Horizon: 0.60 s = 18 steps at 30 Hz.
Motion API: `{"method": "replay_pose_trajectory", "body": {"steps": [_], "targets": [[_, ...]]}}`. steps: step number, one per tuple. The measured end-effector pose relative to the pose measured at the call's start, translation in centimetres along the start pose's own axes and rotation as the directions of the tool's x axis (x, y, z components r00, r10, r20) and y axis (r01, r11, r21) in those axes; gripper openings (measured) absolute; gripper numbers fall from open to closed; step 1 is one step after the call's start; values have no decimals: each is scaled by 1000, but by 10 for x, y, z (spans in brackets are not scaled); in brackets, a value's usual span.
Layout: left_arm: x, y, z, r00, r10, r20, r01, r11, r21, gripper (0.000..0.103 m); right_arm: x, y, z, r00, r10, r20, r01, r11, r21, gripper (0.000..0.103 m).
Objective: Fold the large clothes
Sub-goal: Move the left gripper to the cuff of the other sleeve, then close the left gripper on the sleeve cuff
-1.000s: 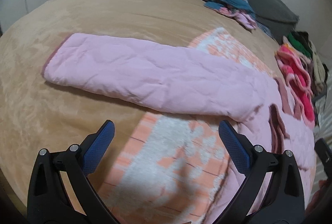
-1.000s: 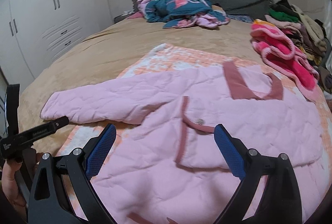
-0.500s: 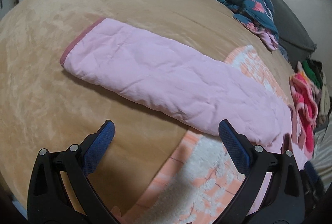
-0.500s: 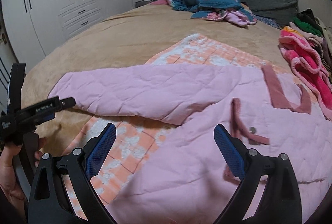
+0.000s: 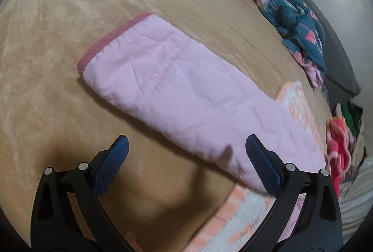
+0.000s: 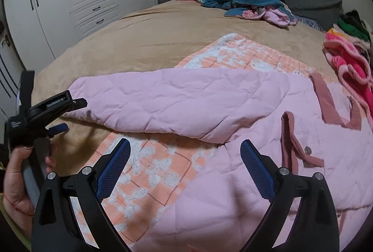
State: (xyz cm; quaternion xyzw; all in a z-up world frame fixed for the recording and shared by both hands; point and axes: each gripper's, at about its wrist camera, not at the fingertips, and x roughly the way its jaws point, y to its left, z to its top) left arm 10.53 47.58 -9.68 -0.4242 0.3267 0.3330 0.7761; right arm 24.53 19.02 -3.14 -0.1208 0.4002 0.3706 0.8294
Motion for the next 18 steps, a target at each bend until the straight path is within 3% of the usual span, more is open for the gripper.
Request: {"method": "replay_pose_trajectory", "body": {"steps": [4,6,8,9,11,14,18], "targets": [[15,18,16,1000,5,15,-4,997,-76,94,-7,-11,-2,1000,-16,-4,16,1000,6,95],[19,25,25,1000,5,25,-3,996,-92,85,-14,-17,-5,999,-42,8,42,999,-16,95],[18,32,33,998,29,49,-24,994,-106,55,-17,-24,-8,997,-70,16,70,997,-15,95],[18,34,36,998,30,53,-24,993,-114,50,-19,-30,-10,997,-73,18,73,997,1,95],[17,34,38,997,35,63,-28,994,-109,25,-20,-40,-14,998,-63,20,62,997,34,95],[6,24,38,994,46,98,-40,997,-61,10,-25,-50,-17,998,-57,22,55,997,61,95],[-19,8,44,987,7,163,-6,1000,-7,3,-39,-62,-20,997,-62,51,58,995,86,95]]}}
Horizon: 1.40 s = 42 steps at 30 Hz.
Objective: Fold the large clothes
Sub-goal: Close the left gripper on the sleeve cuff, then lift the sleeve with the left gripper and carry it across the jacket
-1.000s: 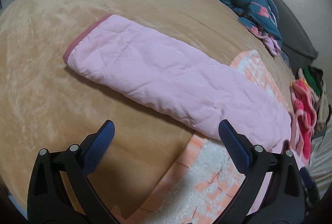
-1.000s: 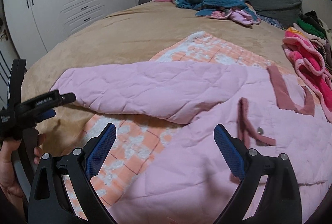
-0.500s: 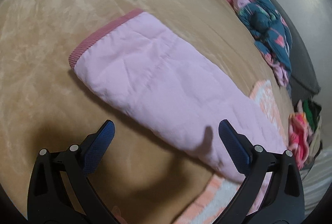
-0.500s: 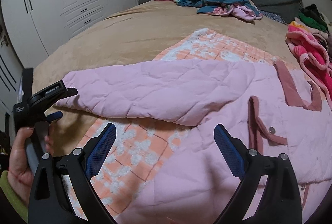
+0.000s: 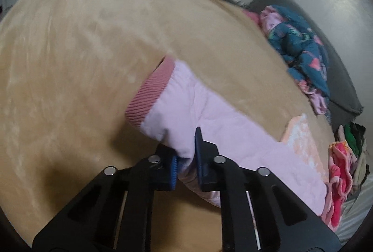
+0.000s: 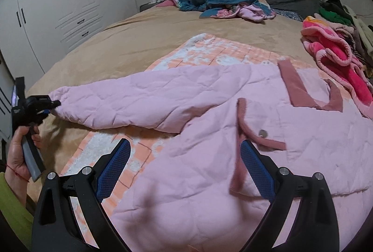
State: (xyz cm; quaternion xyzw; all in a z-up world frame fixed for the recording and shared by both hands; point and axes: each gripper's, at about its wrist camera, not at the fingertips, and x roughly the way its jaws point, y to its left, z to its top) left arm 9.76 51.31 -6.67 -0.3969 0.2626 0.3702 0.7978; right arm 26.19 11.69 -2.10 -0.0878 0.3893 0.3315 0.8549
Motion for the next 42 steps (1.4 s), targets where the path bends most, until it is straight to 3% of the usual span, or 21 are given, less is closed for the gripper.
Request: {"method": "replay_pose_trajectory", "body": {"steps": [10,21,37,42], "targets": [[-52,-55,-2,990,-127,67,119,986,113,2,-39,-47,-15,998,-32,49,26,993,114,95],[-122,-104,-19,956,-277,96,249,940,232,2,-103,-90,-26,989,-88,123,64,980,186,95],[-221,-218,-41,921,-364,137,273,856,440,2,-181,-148,-69,973,-109,203,46,955,294,95],[-244,-250,-61,910,-389,143,275,826,493,2,-199,-164,-83,966,-153,208,86,950,301,95]]}}
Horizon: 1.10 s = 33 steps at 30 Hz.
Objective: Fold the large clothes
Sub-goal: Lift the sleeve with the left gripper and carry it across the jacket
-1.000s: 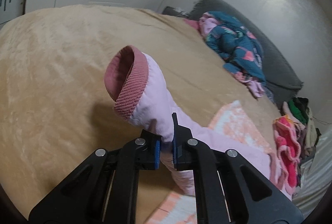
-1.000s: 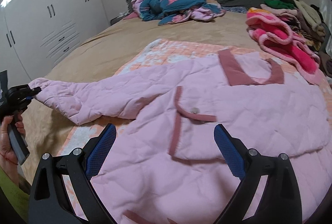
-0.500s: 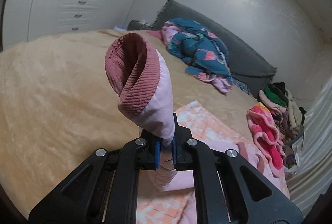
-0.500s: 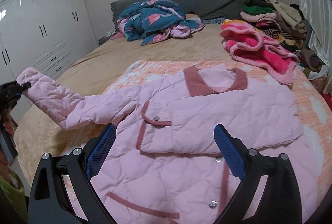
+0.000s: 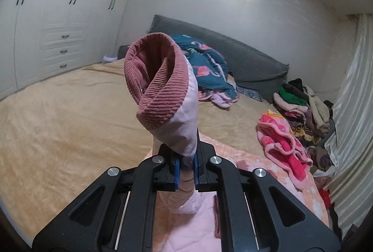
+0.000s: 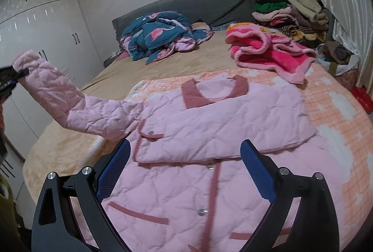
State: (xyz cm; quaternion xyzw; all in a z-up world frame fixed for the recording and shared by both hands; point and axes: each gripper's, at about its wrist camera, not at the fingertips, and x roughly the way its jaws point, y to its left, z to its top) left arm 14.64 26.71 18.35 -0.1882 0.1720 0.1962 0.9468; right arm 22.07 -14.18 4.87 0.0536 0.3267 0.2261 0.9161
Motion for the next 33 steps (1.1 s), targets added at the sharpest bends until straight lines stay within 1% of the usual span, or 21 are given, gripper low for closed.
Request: {"method": "replay_pose_trajectory", "body": {"steps": [6,15,21,29,33], "targets": [[-4,-40,-5,1000,-29,-8,30,998,51,2,-14,-22,-9,999,-43,15,43,999,-7,95],[-7,-101,-20,996,-88,-14,89,988,125,2,-32,-63,-20,998,-62,21,60,996,68,95],[-2,-142,-34,991,-127,-39,132,975,178,2,-42,-85,-19,997,-70,39,66,992,105,95],[10,-185,-53,982,-167,-83,182,958,223,2,-46,-108,-19,995,-88,36,83,989,122,95],[17,-204,-65,977,-183,-109,205,947,247,2,-47,-125,-21,994,-103,33,97,984,149,95]]}}
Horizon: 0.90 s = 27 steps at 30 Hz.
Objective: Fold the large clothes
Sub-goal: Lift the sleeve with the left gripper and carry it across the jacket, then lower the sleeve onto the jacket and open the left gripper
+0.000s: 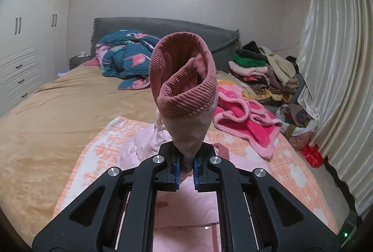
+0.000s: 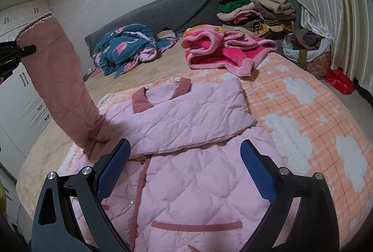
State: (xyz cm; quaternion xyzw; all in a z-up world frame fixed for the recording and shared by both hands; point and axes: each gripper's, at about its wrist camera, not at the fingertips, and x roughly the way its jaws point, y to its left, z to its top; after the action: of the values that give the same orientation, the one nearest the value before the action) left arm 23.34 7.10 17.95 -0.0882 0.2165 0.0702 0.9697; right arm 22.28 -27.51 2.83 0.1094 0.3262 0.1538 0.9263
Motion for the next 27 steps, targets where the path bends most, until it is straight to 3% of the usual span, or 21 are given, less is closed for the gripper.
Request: {"method": "replay_pose_trajectory", "body": {"steps": [6,15,22,27], "targets": [[20,-29,-15,998,-39,-48,41,998,49,2,5,-22,-4,1000,-26,-14,26,999,35,95],[58,-70,-53,981,-119,-151,139,981,133,2,13,-54,-12,997,-62,-37,64,995,82,95],[86,-101,-91,962,-151,-226,194,964,182,2,9,-78,-16,994,-100,-31,103,988,116,95],[107,-116,-121,939,-180,-294,241,952,188,5,8,-92,-18,989,-140,-40,144,983,115,95]]}}
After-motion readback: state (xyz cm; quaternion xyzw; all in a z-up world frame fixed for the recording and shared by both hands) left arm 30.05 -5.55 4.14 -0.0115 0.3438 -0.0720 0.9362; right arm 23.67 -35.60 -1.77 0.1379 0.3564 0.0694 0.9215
